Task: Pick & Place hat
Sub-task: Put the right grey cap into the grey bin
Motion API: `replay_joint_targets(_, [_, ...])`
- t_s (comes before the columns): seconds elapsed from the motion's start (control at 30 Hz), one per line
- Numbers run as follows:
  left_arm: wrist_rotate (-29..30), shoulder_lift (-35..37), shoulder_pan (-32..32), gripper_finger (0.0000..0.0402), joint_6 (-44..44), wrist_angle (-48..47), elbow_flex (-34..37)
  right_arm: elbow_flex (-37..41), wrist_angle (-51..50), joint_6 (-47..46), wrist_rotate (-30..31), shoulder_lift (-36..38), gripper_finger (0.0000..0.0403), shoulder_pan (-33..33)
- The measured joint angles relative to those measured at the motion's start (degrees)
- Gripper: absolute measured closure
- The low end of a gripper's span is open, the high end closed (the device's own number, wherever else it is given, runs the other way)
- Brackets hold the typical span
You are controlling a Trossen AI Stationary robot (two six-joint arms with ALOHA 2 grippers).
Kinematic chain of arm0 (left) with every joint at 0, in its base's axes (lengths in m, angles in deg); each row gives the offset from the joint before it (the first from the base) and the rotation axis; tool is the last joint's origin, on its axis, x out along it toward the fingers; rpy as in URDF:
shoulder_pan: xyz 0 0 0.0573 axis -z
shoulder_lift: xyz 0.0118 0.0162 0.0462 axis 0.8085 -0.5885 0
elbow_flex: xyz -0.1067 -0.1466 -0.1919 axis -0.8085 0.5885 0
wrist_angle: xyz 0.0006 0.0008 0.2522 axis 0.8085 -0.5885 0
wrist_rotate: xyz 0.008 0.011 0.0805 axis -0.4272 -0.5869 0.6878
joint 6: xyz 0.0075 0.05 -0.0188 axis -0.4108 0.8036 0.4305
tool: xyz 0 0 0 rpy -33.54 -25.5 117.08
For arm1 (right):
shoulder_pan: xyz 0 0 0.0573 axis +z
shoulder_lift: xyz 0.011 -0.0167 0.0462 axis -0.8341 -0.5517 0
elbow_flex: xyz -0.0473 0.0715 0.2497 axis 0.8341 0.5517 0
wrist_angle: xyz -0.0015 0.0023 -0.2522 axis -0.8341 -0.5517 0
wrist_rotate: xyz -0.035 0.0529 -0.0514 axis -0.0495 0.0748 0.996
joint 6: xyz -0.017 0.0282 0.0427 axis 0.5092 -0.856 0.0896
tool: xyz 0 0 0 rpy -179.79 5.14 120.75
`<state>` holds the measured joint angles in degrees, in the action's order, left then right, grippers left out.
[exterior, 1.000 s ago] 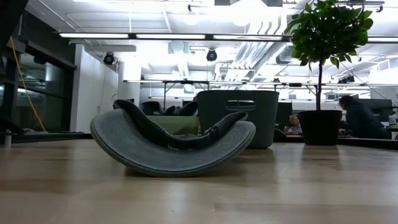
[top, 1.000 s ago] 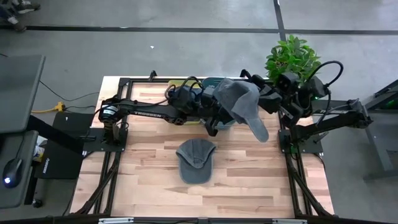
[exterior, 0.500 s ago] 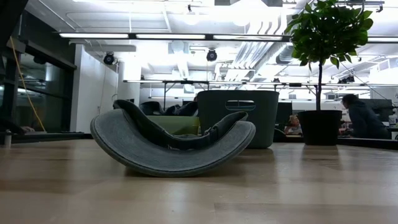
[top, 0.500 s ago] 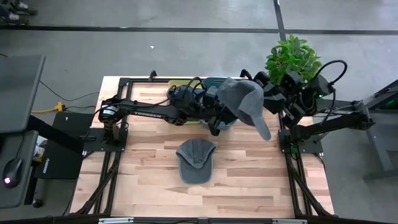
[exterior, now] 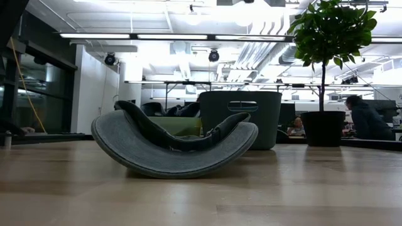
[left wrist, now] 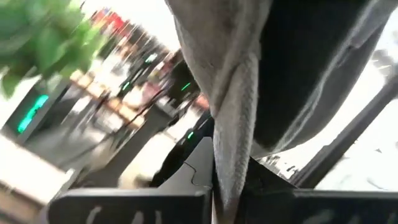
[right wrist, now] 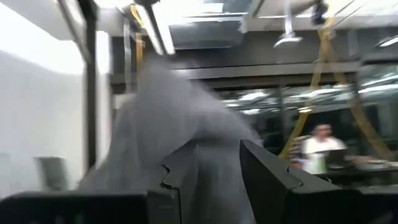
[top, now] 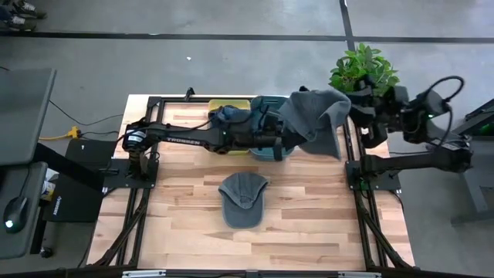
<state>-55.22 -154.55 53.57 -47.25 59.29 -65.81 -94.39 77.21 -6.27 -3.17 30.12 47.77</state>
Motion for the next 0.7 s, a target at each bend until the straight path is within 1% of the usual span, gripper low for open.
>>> replay_joint_targets(0.13, [0.2, 1.1, -1.3, 0.0397, -2.3, -7.0, 0.2, 0.0, -4.1, 6.4, 3.7, 3.2, 0.0289, 0.0])
replay_joint_targets(0.27, [-0.2, 3.5, -2.8, 0.0397, -3.7, -16.1, 0.1, 0.0, -8.0, 13.0, 4.1, 5.3, 0.0288, 0.0])
replay_joint_targets(0.33, [0.3, 4.5, -3.7, 0.0397, -4.6, -21.0, 0.0, 0.0, -9.7, 13.9, 4.1, 5.9, 0.0288, 0.0])
replay_joint_targets(0.4, [1.0, 6.5, -4.5, 0.0397, -5.0, -28.4, 0.2, 0.0, -11.3, 14.9, 4.0, 6.1, 0.0288, 0.0])
replay_joint_targets(0.47, [2.5, 7.6, -5.1, 0.0397, -5.1, -32.4, 0.1, 0.0, -13.3, 15.2, 4.1, 6.1, 0.0288, 0.0])
replay_joint_targets(0.57, [3.7, 9.9, -6.1, 0.0397, -6.0, -40.0, 0.1, 0.0, -16.7, 16.5, 5.9, 5.7, 0.0288, 0.1])
replay_joint_targets(0.7, [2.6, 11.5, -7.7, 0.0397, -8.7, -44.4, -0.2, 0.0, -22.1, 20.9, 7.0, 4.7, 0.0288, 0.1])
